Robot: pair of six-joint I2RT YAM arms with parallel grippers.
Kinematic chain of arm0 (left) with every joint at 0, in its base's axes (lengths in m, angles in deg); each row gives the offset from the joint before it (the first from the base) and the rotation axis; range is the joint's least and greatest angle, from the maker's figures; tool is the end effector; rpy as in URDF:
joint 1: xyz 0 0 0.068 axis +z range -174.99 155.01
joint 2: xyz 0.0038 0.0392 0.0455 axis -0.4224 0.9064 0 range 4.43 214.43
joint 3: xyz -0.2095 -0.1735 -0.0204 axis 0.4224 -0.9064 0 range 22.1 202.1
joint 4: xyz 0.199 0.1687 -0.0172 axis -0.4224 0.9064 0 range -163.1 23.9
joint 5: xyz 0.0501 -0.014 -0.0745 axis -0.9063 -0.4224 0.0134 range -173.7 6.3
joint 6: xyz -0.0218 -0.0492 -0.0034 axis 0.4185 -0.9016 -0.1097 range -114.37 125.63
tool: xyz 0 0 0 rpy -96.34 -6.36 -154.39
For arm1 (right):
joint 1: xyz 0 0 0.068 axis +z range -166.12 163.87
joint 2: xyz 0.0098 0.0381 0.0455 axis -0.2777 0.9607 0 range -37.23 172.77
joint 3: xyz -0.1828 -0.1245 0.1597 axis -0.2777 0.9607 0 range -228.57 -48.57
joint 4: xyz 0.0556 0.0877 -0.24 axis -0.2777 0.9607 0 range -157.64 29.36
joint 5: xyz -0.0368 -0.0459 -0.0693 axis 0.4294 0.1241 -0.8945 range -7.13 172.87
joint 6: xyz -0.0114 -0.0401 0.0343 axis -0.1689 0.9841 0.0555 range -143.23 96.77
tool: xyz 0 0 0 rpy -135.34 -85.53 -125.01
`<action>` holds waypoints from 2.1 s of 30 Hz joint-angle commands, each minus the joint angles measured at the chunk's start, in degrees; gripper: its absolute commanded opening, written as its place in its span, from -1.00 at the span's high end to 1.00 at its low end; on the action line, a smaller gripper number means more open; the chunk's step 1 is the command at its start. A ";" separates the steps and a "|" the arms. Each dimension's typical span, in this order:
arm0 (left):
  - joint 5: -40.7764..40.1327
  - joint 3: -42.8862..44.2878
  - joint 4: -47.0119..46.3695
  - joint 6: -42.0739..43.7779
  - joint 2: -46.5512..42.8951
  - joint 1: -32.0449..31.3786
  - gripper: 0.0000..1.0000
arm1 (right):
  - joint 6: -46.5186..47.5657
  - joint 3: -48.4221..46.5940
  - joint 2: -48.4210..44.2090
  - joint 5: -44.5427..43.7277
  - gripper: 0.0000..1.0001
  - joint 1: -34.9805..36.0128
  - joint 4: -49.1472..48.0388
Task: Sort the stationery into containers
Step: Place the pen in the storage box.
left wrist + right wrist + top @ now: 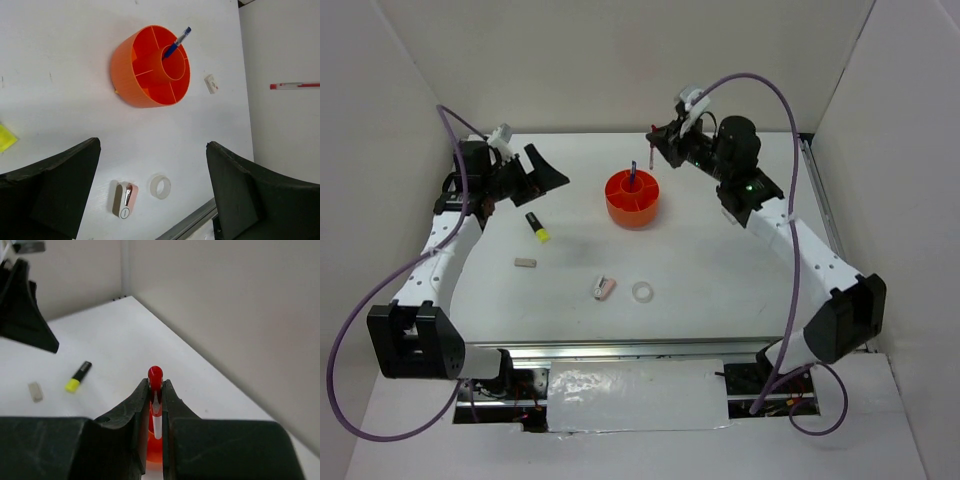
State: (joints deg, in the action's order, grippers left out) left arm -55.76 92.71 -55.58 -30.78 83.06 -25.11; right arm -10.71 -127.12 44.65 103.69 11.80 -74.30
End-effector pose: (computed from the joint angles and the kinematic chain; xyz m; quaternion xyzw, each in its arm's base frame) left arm 0.3140 -0.0172 0.3521 -0.1333 0.8202 -0.3561 0.4275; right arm 0.2927 0.1694 0.4266 -0.3566 0.5880 0.2188 0.6922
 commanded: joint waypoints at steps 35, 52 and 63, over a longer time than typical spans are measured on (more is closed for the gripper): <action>-0.43 -11.55 -10.23 23.74 -4.54 5.57 -0.70 | -19.81 -8.91 25.95 -0.60 0.96 -4.45 -11.54; 11.32 -9.79 -6.46 43.39 -2.61 8.29 -0.81 | -17.79 -10.85 27.98 -0.17 0.71 -4.63 -11.28; 20.32 18.66 44.49 118.83 23.01 6.89 -0.61 | -14.88 -8.12 29.38 0.45 -0.18 -4.10 -10.14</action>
State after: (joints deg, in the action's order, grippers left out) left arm -37.97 104.38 -32.83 54.55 99.67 -17.39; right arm -26.62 -134.59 73.20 103.76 7.47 -83.28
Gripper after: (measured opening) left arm 0.819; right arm 0.532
